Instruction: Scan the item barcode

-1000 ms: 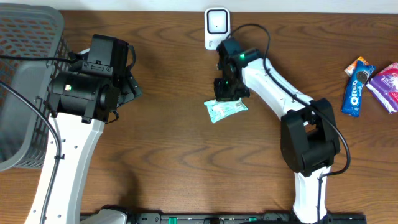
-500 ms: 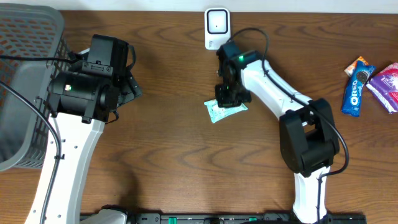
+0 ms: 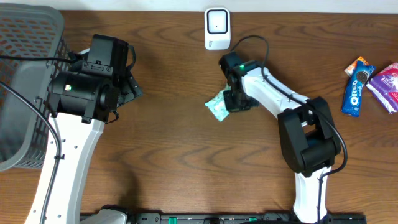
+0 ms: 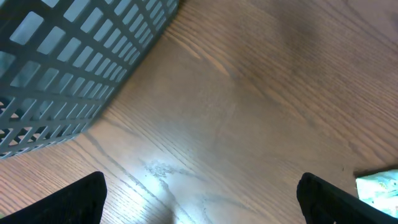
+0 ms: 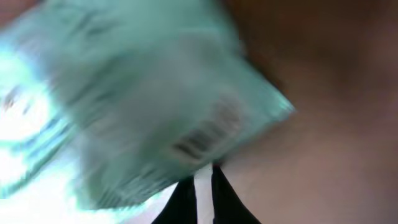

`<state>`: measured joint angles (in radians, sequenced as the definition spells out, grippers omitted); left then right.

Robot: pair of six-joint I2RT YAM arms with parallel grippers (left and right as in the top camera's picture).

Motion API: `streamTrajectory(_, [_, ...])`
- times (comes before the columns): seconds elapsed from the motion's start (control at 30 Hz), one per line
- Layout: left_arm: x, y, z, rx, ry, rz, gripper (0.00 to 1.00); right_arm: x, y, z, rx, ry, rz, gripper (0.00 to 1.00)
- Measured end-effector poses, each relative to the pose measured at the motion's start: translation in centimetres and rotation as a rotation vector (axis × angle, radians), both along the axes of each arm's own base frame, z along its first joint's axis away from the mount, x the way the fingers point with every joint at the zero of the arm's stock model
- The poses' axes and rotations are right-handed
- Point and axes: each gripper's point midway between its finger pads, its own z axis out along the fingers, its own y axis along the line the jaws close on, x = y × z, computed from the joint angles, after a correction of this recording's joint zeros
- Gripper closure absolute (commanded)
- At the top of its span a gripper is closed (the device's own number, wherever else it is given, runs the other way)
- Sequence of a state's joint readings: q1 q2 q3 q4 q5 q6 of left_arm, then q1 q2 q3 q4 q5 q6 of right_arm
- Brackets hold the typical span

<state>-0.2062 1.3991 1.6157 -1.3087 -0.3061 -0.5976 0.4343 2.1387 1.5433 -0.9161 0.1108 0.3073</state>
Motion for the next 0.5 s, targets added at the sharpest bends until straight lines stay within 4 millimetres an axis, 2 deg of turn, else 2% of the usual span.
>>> streamTrajectory(0.13, [0.0,0.0,0.0,0.000,0.000,0.000,0.02,2.3,-0.5,0.9,-0.016,-0.081,0.001,0.86])
streamTrajectory(0.23, [0.0,0.0,0.0,0.000,0.000,0.000,0.02,3.8,0.3,2.4,0.007,-0.127,0.011,0.85])
streamTrajectory(0.37, [0.0,0.0,0.0,0.000,0.000,0.000,0.02,5.3,2.8,5.0,0.112,-0.163,0.031,0.83])
streamTrajectory(0.5, [0.0,0.0,0.0,0.000,0.000,0.000,0.02,4.9,5.7,6.0,0.234,-0.138,0.069,0.78])
